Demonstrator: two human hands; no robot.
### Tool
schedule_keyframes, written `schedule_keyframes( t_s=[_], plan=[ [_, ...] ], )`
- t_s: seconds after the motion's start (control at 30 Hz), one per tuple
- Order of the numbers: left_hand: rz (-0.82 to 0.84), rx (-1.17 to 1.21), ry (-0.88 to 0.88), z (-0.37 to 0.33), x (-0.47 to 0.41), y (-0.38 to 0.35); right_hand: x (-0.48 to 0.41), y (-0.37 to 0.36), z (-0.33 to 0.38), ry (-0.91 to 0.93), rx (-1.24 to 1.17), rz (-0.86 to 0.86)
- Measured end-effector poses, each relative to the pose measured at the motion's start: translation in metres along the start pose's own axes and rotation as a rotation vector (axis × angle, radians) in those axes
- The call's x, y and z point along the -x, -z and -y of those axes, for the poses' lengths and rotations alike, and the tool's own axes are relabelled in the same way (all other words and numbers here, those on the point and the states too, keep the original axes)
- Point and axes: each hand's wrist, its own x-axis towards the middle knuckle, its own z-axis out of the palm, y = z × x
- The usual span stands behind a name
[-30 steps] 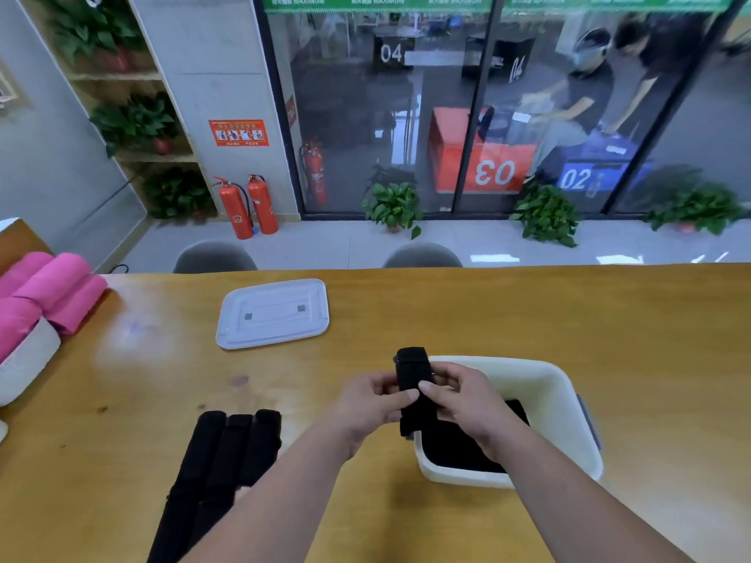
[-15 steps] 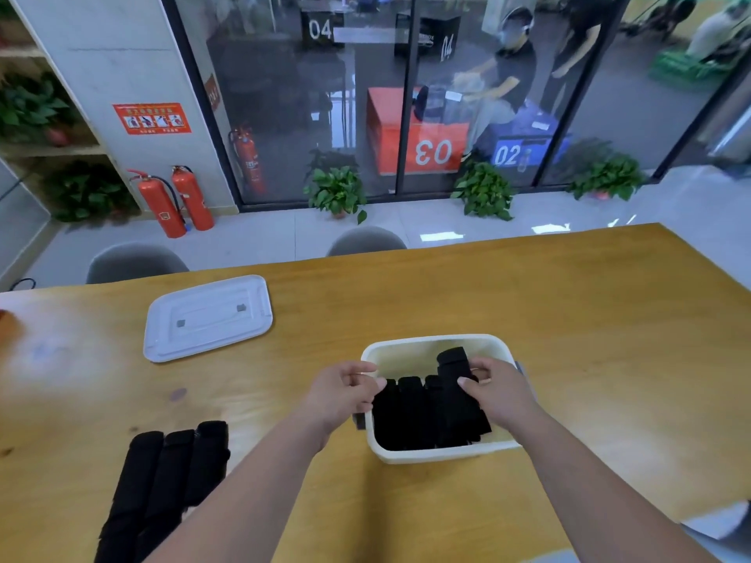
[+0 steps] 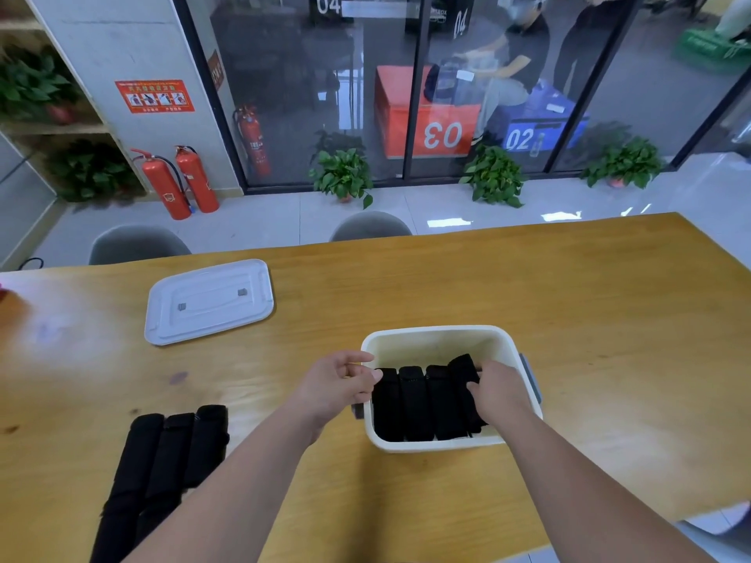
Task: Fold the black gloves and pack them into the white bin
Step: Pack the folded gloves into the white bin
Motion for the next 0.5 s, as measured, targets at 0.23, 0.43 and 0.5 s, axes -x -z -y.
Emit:
schedule_keyframes(
  t_s=[0.23, 0.43, 0.5],
  plan=[
    [-0.015, 0.04, 0.004, 0.0016, -0.0009, 0.0003, -0.0036, 0.001, 0.0, -0.017, 0.048, 0.092],
    [-0.03, 0.06, 0.007, 0.0032, 0.0002, 0.001, 0.0026, 0.0014, 0.0038, -0.004, 0.165, 0.212],
    [-0.04, 0.074, 0.003, 0.0027, 0.0015, 0.0003, 0.0028, 0.0023, 0.0049, -0.005, 0.18, 0.236]
  ],
)
